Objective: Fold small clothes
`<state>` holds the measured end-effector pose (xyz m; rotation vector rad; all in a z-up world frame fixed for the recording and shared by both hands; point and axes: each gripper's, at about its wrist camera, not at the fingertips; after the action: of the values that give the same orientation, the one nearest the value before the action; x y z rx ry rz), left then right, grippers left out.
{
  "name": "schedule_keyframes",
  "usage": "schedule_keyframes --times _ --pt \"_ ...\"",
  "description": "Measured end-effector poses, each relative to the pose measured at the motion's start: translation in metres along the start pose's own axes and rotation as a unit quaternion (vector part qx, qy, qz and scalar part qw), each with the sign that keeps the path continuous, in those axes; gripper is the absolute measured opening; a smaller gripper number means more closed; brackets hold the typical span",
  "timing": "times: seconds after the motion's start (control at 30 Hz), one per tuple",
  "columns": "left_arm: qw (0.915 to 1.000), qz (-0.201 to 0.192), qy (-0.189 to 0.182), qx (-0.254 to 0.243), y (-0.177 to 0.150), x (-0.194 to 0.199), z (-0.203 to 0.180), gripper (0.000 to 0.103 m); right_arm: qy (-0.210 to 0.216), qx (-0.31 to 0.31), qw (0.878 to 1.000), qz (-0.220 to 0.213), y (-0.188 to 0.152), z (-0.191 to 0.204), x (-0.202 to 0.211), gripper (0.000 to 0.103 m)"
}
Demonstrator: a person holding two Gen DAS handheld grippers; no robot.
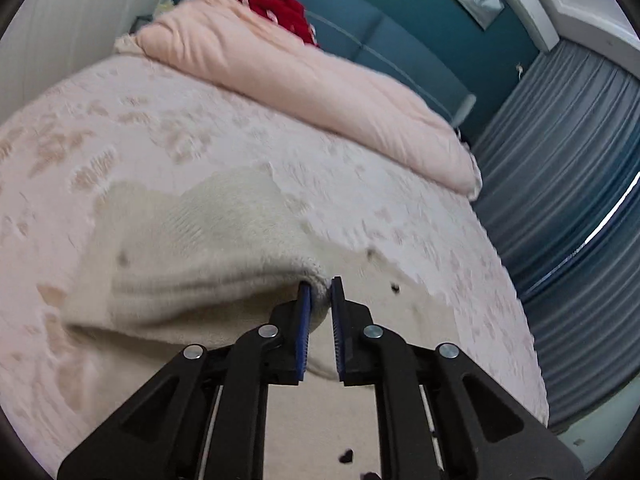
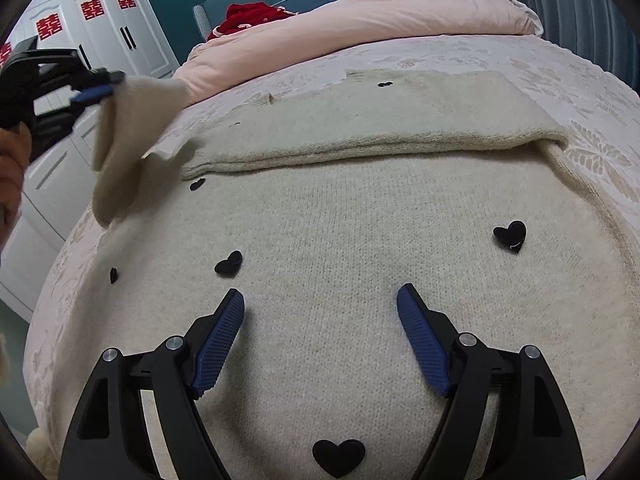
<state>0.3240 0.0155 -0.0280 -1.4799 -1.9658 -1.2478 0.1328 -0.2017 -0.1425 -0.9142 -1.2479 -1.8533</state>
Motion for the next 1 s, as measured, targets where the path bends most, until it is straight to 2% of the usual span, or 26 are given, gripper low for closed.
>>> schedule_keyframes --times 0.03,0.1,0.17,0.27,0.3,0.37,0.47,0.53,0.63,0.67,0.7,0.73,0.77,0.83,0.87,0.9,0.93,1.0 --pt "0.9995 0.026 -0.009 0.012 -0.018 -0.021 0.000 0.011 0.006 -0.002 1.000 0.000 0.001 -0.001 0.001 0.077" --pt "0.9952 0.069 -0.018 0.067 -0.053 -0.052 0.015 0.012 0.021 -0.011 1.000 -0.003 0.002 -0.005 0.004 0.077" --pt "0.9891 0.082 -0.027 0.119 -0.083 -0.062 0.038 0.014 0.031 -0.022 0.999 0.000 0.006 -0.008 0.008 0.077" --pt "0.9829 0.052 -0.048 0.170 -0.120 -0.047 0.071 0.026 0.046 -0.033 0.998 -0.002 0.024 -0.009 0.017 0.078" --pt "0.9811 0.036 -0.058 0.181 -0.129 -0.038 0.081 0.026 0.060 -0.035 0.998 -0.002 0.035 -0.007 0.018 0.078" --pt "0.9811 0.009 -0.050 0.186 -0.143 -0.022 0.096 0.026 0.065 -0.032 0.997 -0.006 0.060 0.005 0.019 0.078" --pt "0.9859 -0.019 -0.039 0.161 -0.157 -0.009 0.106 0.026 0.026 0.050 0.998 -0.033 0.097 0.056 0.018 0.078" --pt "0.9867 -0.032 -0.052 0.151 -0.163 -0.008 0.109 0.026 -0.019 0.151 0.988 -0.037 0.111 0.102 0.009 0.078" --pt "0.9854 -0.047 -0.067 0.149 -0.166 -0.009 0.115 0.026 -0.080 0.298 0.951 -0.017 0.122 0.166 -0.027 0.068" --pt "0.9854 -0.052 -0.068 0.147 -0.166 -0.011 0.113 0.026 -0.092 0.321 0.943 -0.004 0.125 0.179 -0.040 0.064" --pt "0.9859 -0.054 -0.066 0.144 -0.167 -0.011 0.113 0.026 -0.098 0.335 0.937 0.017 0.130 0.189 -0.055 0.064" --pt "0.9867 -0.055 -0.063 0.140 -0.168 -0.012 0.112 0.026 -0.100 0.339 0.934 0.045 0.134 0.195 -0.071 0.062" --pt "0.9870 -0.056 -0.062 0.137 -0.169 -0.012 0.111 0.026 -0.100 0.337 0.934 0.067 0.138 0.198 -0.085 0.054" --pt "0.9867 -0.059 -0.066 0.136 -0.169 -0.013 0.112 0.026 -0.104 0.329 0.934 0.097 0.142 0.197 -0.106 0.034" --pt "0.9865 -0.060 -0.069 0.136 -0.169 -0.013 0.112 0.026 -0.105 0.321 0.937 0.094 0.146 0.194 -0.108 0.010" --pt "0.9863 -0.061 -0.071 0.136 -0.170 -0.014 0.110 0.026 -0.083 0.296 0.947 0.091 0.152 0.187 -0.102 0.008" --pt "0.9862 -0.061 -0.072 0.136 -0.168 -0.014 0.112 0.026 -0.049 0.251 0.963 0.084 0.162 0.175 -0.089 0.008" --pt "0.9857 -0.056 -0.073 0.141 -0.167 -0.012 0.111 0.026 0.025 0.135 0.989 0.049 0.180 0.134 -0.053 0.008"
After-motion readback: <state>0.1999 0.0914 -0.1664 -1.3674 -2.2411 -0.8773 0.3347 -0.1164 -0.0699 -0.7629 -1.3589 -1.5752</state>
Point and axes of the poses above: each gripper's, at about its wrist camera, not at the fingertips, and x roughly against the way its jaws point, z to its left, y to its top, and after that the axes turned 13 degrees about z, right-handed
